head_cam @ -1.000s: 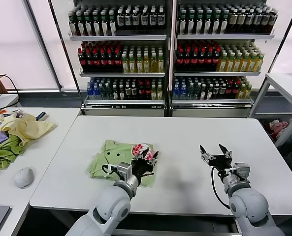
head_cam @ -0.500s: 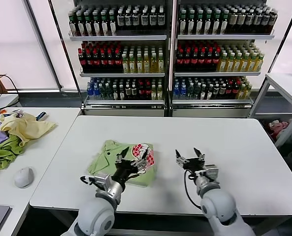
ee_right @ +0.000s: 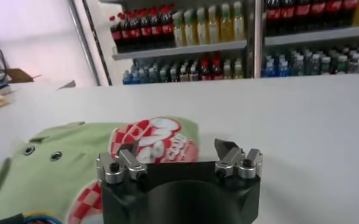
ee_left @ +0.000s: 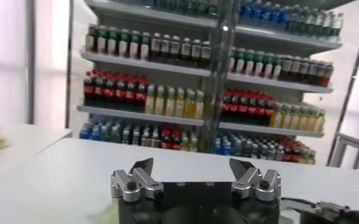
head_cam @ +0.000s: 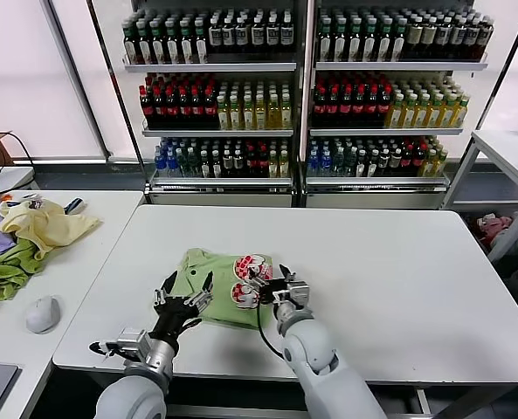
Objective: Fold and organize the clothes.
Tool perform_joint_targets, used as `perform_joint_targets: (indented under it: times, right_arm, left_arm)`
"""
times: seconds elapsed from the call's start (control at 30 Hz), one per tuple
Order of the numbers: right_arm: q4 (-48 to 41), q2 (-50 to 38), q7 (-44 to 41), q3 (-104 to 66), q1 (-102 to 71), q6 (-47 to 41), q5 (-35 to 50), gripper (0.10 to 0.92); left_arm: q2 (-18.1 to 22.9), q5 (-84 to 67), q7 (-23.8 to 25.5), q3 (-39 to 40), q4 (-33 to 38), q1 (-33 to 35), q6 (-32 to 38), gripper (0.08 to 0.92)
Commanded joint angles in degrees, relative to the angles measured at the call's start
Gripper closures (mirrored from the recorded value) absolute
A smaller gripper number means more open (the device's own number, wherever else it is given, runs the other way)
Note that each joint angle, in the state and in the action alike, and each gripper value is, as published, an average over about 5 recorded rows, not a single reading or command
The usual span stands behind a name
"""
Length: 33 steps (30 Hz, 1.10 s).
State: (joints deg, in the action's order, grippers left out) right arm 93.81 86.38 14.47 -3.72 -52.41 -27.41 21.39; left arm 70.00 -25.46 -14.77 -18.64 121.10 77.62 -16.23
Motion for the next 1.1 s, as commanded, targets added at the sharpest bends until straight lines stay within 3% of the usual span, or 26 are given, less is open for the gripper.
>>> perform_joint_targets:
  times: [0.03, 0.37, 0.77, 1.1]
  right_arm:
    - [-10.2, 6.5, 6.0, 1.9, 5.6, -1.4, 6.2, 0.24]
    - [-9.5, 2.3, 4.7, -1.4, 6.9, -2.7, 5.0, 0.525]
    - [-12.6, -7.7, -3.6, -5.5, 11.8, -1.8, -4.1, 0.852]
    - [-24.0, -14.5, -15.4, -7.2, 19.2, 12.7, -20.1, 0.872]
  left_arm:
    - [0.0, 1.3, 0.1, -3.4, 1.1, 4.4, 1.4, 0.177]
    - [-0.1, 1.8, 0.2, -2.6, 1.6, 5.3, 1.3, 0.177]
    - [0.2, 2.5, 0.3, -1.5, 1.8, 5.6, 1.2, 0.177]
    - [0.6, 3.2, 0.5, -0.4, 1.6, 5.0, 0.9, 0.177]
